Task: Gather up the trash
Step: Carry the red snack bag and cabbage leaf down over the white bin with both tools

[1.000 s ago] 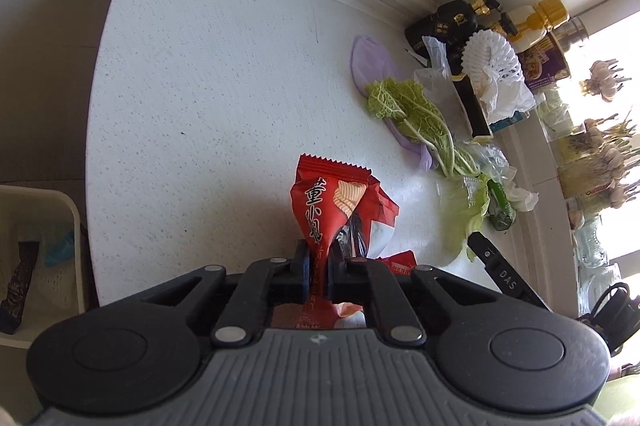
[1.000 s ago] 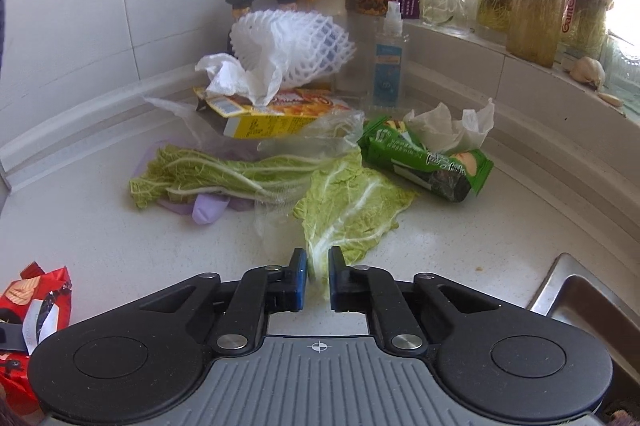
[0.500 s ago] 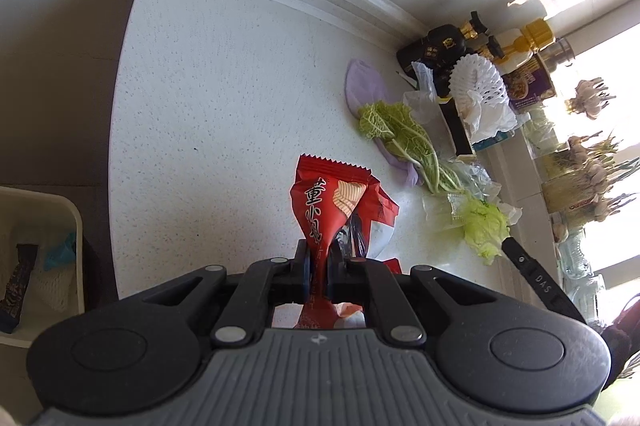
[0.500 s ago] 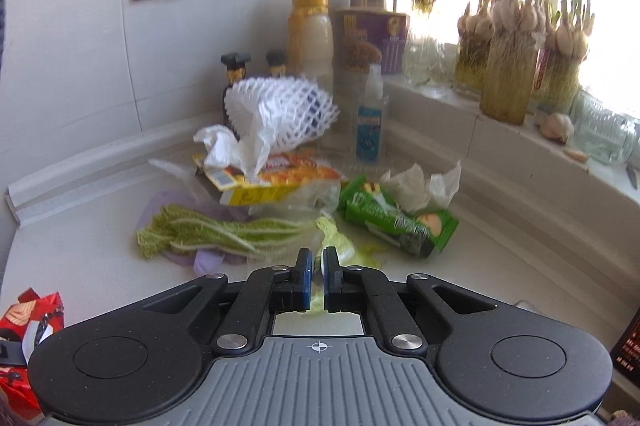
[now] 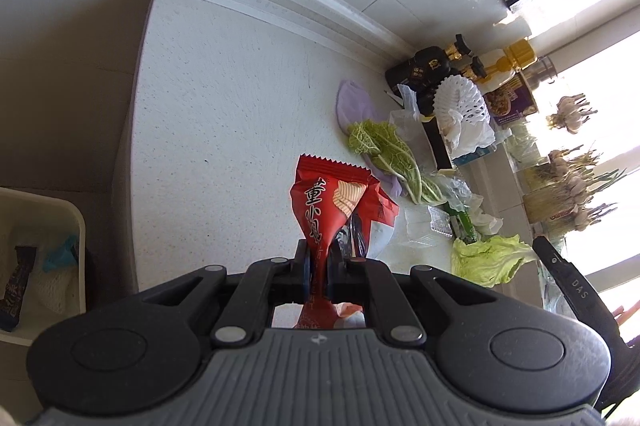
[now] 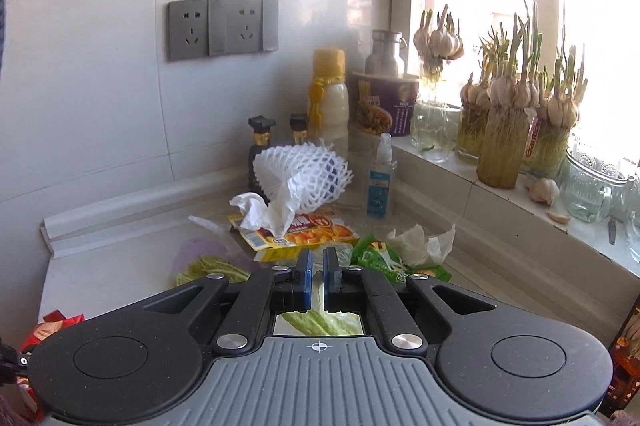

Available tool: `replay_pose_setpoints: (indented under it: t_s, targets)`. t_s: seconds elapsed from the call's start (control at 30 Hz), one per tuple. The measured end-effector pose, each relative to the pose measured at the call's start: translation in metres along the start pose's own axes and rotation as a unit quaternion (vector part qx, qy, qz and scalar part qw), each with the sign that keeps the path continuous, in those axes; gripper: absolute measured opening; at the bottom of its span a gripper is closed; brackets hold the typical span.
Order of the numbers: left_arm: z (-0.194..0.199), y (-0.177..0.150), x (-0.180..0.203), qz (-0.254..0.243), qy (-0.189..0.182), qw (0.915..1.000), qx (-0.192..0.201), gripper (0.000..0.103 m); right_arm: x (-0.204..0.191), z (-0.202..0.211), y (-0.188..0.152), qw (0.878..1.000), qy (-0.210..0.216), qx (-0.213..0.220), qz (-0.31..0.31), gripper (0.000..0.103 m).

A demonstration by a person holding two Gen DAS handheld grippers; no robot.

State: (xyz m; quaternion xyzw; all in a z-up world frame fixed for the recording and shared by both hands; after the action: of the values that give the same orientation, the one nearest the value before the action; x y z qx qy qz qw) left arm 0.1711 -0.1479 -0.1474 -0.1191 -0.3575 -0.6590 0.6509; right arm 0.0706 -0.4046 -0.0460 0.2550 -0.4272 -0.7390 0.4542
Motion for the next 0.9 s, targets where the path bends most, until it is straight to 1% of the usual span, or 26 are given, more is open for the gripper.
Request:
replay_pose_setpoints:
  t_s: [0.17, 0.3, 0.5, 0.7, 0.9]
  targets:
    - [0.011, 0.001, -0.006, 0.005, -0.001, 1.0000, 0.003, 0.006, -0.006, 0.020, 0.013, 1.000, 0.010, 0.015, -0.009, 0.003]
    - [0.022, 0.003, -0.010, 0.010, -0.003, 0.9999, 0.013, 0.006, -0.013, 0.036, 0.022, 0.999, 0.022, 0.027, -0.015, 0.003]
    - [0.043, 0.005, -0.023, 0.017, -0.001, 0.9994, 0.030, 0.006, -0.033, 0.054, 0.032, 0.998, 0.043, 0.039, -0.001, 0.003]
    - [0.063, 0.006, -0.046, 0.033, 0.013, 0.9984, 0.045, 0.006, -0.066, 0.063, 0.032, 0.996, 0.083, 0.042, 0.013, 0.003]
    - [0.080, 0.008, -0.072, 0.057, 0.028, 0.9961, 0.062, 0.006, -0.109, 0.070, 0.032, 0.989, 0.140, 0.044, 0.023, 0.003]
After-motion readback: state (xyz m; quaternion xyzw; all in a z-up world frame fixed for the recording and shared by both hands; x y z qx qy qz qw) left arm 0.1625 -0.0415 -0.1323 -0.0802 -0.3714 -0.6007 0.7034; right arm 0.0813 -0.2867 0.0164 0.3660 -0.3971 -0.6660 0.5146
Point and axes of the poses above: each gripper's, at about its wrist camera, not at the fingertips, and z roughly against the way its jaws point, x to its right, y to its top, the point moved 7 cm from there along -z, roughly the way its jaws point, and after that the axes turned 1 degree about z, right-handed, at the moved point
